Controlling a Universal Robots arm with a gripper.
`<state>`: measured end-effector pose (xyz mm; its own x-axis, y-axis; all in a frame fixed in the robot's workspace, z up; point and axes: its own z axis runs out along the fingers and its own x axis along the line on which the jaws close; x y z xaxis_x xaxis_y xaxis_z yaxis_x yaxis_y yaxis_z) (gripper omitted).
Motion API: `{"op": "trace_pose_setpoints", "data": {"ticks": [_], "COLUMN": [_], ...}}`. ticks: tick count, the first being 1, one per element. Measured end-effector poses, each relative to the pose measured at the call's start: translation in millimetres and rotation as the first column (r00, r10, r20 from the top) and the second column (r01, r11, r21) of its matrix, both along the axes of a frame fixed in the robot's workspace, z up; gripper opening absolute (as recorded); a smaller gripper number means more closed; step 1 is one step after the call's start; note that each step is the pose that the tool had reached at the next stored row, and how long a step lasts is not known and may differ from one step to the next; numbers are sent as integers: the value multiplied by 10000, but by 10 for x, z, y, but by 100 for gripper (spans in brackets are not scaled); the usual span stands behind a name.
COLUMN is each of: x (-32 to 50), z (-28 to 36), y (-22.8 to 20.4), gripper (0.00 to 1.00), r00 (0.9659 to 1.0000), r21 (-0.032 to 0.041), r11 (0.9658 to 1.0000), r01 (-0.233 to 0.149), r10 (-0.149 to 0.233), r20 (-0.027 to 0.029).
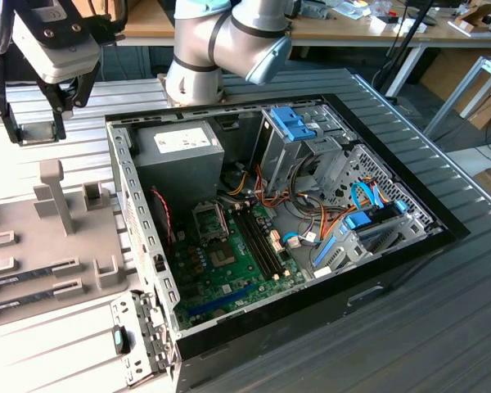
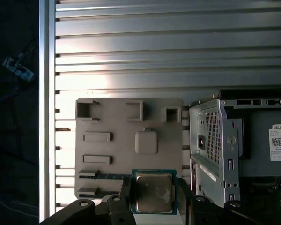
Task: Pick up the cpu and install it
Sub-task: 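Pick up the cpu and move it towards the insertion slot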
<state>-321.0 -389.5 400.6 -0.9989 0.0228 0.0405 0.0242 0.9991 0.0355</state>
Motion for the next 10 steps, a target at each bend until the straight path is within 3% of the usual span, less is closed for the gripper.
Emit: {"op": "trace_pose_setpoints", "data": {"ticks": [10], "x": [129], "z": [0], "y": [-3], "gripper": [47], "r00": [10000], "r21": [0], "r11": [10000], "r01": [0], "r10": [0], "r20": [0]}}
